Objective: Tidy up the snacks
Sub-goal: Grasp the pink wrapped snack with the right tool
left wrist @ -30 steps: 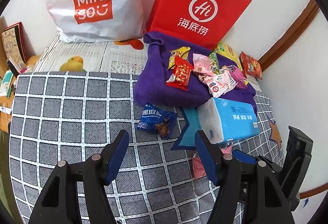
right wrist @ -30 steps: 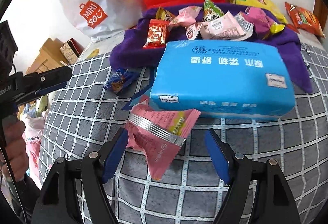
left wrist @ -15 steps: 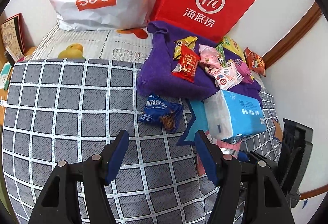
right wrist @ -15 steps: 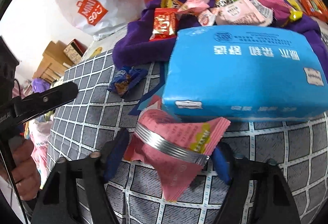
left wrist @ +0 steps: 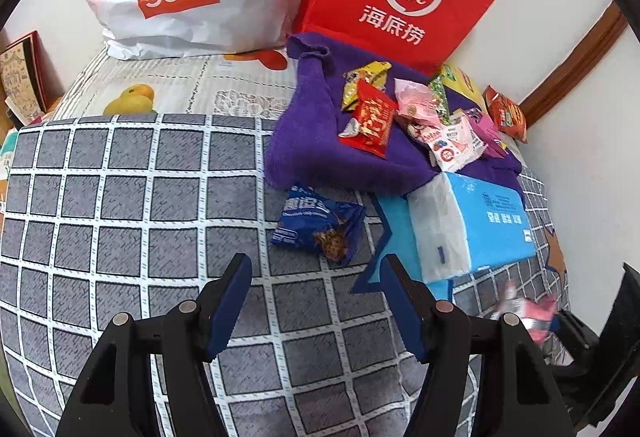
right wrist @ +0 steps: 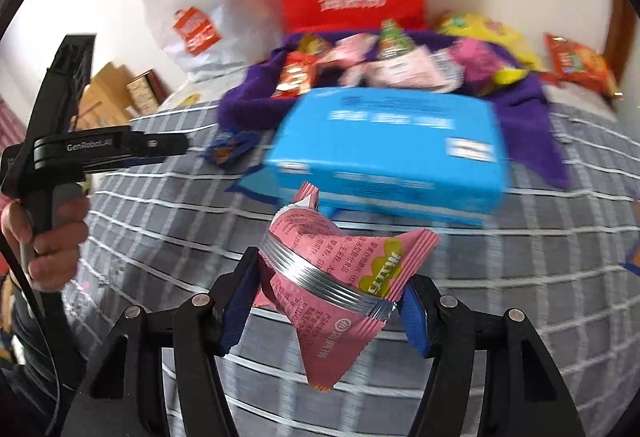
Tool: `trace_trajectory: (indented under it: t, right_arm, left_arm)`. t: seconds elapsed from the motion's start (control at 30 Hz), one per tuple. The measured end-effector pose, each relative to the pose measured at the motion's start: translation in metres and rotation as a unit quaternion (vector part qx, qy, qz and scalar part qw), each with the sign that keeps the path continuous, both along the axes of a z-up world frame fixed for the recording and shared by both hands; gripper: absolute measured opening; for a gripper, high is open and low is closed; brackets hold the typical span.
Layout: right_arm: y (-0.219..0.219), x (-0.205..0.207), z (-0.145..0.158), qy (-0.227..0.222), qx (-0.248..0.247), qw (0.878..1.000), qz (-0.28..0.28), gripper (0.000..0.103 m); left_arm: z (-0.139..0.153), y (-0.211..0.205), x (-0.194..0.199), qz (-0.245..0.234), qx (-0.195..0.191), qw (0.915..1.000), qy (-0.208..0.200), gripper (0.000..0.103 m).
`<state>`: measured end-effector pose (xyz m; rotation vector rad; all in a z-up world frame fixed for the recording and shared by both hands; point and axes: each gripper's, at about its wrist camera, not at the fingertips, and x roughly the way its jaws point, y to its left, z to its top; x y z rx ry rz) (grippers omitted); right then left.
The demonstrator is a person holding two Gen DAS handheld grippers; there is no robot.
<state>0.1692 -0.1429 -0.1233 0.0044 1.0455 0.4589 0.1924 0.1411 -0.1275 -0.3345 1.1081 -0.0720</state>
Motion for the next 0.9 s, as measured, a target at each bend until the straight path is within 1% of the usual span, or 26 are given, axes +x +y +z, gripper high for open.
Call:
trace_trajectory:
  t: [0.13, 0.27, 0.43, 0.5, 0.67, 0.73, 0.8, 0.87, 0.9]
  right_arm:
    - [-0.023, 0.005, -0.005, -0.005, -0.014, 1.000, -0.026, 0.063]
    - [-0.038, 0.012, -0.014, 0.005, -0.005, 0.999, -0.041, 0.063]
    - [-0.038, 0.015, -0.026, 0.016, 0.000, 0.999, -0.039, 0.063]
    - [-0.038, 0.015, -0.030, 0.017, -0.002, 0.999, -0.035, 0.063]
    - [-0.042, 0.016, -0.032, 0.017, 0.012, 0.999, -0.032, 0.063]
    - [-0.042, 0.017, -0.034, 0.016, 0.014, 0.999, -0.030, 0.063]
    - [-0.042, 0.018, -0.037, 0.016, 0.009, 0.999, -0.031, 0.063]
    - [-0.041, 0.019, -0.040, 0.018, 0.009, 0.999, -0.031, 0.063]
    - [-0.041, 0.019, -0.040, 0.018, 0.012, 0.999, -0.031, 0.063]
  left_arm:
    - [-0.005, 0.008, 0.002, 0.012, 0.023, 0.9997, 0.006, 0.064]
    - [-0.006, 0.008, 0.008, 0.003, 0.029, 0.9996, 0.004, 0.064]
    - [-0.012, -0.005, 0.027, -0.017, 0.038, 0.9991, 0.009, 0.064]
    - [-0.019, -0.012, 0.037, -0.027, 0.042, 0.9987, 0.014, 0.064]
    - [-0.038, -0.029, 0.049, -0.045, 0.044, 0.9974, 0.034, 0.064]
    - [-0.041, -0.039, 0.049, -0.053, 0.062, 0.9963, 0.024, 0.067]
    - [-0.042, -0.048, 0.048, -0.063, 0.083, 0.9943, 0.021, 0.067]
    - [-0.043, -0.055, 0.046, -0.066, 0.105, 0.9922, 0.015, 0.065]
    - [-0.044, -0.057, 0.045, -0.065, 0.116, 0.9910, 0.011, 0.055]
